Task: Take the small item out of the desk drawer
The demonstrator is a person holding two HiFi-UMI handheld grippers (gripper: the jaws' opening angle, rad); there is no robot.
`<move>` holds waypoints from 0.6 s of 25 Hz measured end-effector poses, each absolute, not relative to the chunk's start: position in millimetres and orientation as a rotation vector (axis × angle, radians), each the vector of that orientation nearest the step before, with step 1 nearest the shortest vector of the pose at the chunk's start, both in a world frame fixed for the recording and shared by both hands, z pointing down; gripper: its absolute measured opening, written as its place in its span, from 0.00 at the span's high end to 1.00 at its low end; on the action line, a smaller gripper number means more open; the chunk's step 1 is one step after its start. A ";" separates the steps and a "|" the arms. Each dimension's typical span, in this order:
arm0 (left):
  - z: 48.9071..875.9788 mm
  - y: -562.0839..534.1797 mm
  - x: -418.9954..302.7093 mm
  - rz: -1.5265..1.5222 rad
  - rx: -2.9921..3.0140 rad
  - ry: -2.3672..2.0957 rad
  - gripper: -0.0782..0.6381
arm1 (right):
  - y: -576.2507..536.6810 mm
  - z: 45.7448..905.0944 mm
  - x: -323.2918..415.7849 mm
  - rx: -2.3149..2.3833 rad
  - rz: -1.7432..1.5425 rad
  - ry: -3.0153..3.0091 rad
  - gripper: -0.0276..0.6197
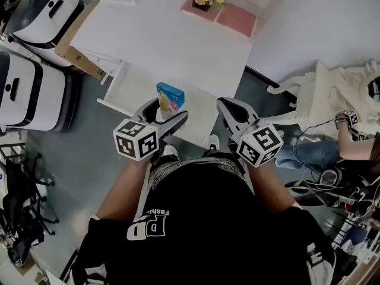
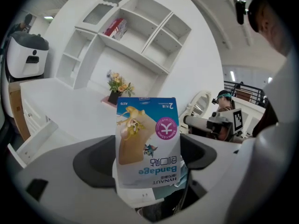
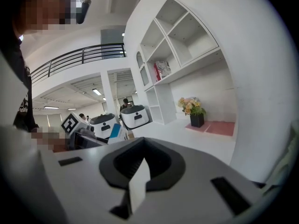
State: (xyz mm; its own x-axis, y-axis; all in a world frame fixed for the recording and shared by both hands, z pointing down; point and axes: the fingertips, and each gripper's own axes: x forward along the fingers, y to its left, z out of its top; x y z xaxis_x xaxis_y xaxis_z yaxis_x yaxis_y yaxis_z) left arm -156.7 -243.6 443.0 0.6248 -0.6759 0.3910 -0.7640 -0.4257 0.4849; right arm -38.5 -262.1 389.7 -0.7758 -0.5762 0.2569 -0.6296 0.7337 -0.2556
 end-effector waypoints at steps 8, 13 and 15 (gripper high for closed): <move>429.6 -225.3 -166.2 0.152 2.260 -1.028 0.28 | -255.8 386.9 -52.1 1.034 0.537 -2.774 0.94; 420.9 -214.4 -173.8 0.151 2.319 -0.976 0.28 | -239.9 386.9 -68.2 1.050 0.565 -2.798 0.95; 418.3 -210.8 -175.0 0.146 2.341 -0.945 0.28 | -233.6 387.2 -76.0 1.061 0.544 -2.795 0.95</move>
